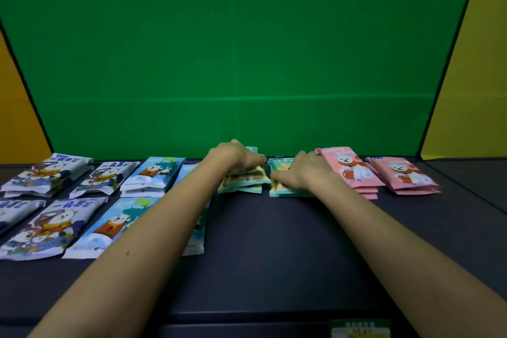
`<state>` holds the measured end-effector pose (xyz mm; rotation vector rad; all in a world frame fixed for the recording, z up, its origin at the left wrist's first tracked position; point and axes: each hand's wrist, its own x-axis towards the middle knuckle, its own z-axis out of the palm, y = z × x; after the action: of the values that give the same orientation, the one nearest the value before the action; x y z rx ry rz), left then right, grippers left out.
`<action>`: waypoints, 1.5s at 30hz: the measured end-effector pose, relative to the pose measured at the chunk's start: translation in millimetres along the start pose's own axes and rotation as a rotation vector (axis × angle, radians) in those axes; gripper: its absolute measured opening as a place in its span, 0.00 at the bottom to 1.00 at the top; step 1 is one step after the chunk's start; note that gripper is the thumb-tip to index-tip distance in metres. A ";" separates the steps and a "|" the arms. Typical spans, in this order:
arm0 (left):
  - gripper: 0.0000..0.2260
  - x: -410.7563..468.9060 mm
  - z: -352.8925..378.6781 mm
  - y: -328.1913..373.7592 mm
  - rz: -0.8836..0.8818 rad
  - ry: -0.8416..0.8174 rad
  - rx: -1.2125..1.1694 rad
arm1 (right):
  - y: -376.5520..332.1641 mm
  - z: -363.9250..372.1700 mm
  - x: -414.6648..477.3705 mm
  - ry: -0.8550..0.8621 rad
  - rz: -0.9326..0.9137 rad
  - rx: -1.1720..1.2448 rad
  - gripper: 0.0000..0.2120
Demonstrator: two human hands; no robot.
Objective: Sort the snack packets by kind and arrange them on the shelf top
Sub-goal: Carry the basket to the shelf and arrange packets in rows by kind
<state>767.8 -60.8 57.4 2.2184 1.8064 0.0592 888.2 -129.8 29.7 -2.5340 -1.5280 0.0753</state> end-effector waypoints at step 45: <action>0.27 -73.9 3.6 -63.8 0.369 -0.064 -0.540 | 16.8 -21.5 -69.7 -0.157 -0.406 0.561 0.23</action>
<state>691.5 -121.4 49.2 2.0793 1.1455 0.4820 873.0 -201.6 44.3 -1.7926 -1.7427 0.5685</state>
